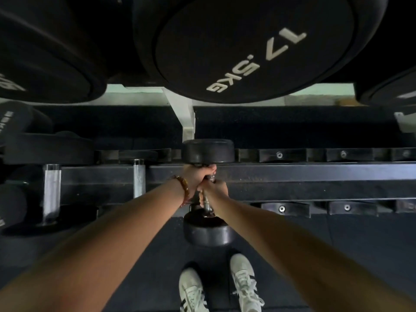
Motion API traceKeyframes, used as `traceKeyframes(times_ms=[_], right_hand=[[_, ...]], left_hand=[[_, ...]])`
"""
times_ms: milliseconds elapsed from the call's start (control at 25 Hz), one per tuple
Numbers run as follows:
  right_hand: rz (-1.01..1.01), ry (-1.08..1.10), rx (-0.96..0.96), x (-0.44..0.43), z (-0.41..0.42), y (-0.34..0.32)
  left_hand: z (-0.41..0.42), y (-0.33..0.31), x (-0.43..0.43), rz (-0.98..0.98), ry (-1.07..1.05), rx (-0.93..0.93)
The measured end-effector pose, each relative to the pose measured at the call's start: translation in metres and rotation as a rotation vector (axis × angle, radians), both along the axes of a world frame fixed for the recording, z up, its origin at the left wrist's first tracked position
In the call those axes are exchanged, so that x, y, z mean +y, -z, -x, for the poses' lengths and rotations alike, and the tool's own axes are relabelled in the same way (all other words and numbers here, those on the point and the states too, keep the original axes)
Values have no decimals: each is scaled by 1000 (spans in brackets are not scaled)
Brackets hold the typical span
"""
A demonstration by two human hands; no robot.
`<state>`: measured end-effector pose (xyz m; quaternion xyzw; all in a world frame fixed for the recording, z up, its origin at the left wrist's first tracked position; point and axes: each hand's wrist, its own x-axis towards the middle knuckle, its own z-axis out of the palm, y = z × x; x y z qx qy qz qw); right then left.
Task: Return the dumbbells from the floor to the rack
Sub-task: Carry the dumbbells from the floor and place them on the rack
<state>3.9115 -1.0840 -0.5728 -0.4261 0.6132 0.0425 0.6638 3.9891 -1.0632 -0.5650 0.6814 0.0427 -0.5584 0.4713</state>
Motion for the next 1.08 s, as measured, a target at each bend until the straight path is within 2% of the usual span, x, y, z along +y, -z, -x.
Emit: traceKeyframes(times_ms=[200, 360, 520, 880, 1080], right_hand=[[-65, 116, -8, -13, -6, 15], [-55, 71, -30, -18, 5, 33], [-43, 44, -35, -24, 8, 40], [-49, 44, 19, -19, 7, 29], [-107, 97, 27, -22, 3, 13]], left_hand=[[-17, 66, -27, -121, 134, -147], [-6, 69, -27, -139, 85, -90], [-8, 116, -31, -85, 57, -77], [8, 36, -22, -115, 38, -103], [5, 21, -26, -115, 119, -121]])
